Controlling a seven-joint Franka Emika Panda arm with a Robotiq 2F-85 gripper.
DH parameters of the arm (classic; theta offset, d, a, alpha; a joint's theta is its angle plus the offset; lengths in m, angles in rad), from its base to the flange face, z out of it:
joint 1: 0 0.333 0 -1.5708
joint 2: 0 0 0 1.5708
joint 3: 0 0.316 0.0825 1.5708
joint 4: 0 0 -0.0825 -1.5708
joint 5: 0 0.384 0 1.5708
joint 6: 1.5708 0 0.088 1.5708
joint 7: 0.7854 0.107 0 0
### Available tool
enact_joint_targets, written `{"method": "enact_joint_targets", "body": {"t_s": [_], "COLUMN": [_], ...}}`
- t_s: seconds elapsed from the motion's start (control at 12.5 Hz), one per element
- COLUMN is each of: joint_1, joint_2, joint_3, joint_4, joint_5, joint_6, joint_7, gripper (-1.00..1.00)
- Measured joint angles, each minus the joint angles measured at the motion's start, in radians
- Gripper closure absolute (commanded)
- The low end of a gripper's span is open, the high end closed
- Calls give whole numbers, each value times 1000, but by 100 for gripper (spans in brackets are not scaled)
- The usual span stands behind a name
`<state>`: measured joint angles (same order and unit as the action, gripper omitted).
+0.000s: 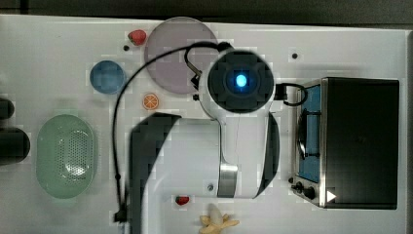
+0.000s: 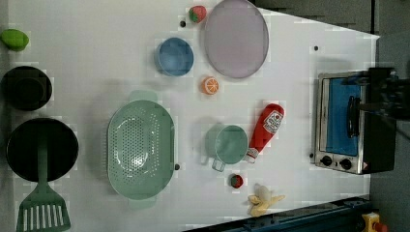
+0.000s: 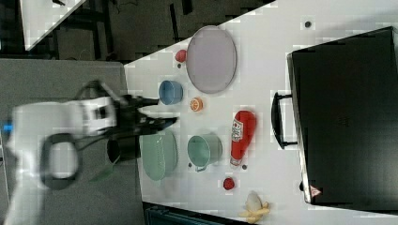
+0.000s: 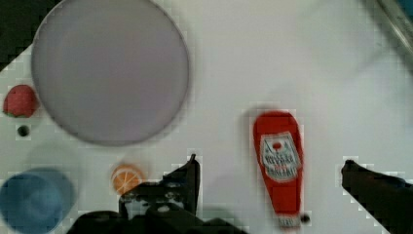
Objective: Pick ketchup from plate and place it on table.
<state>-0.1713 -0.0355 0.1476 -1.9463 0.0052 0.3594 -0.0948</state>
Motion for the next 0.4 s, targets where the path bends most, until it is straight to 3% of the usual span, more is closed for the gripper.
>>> {"method": "enact_joint_targets", "body": {"t_s": [0.24, 0.4], "joint_1": [3, 0], "joint_2": [-7, -9], "joint_3": [2, -1], "joint_4": [183, 233], "joint_5": [3, 0], "joint_6": [-182, -243], "joint_7": [47, 49], "gripper": [-100, -100]}}
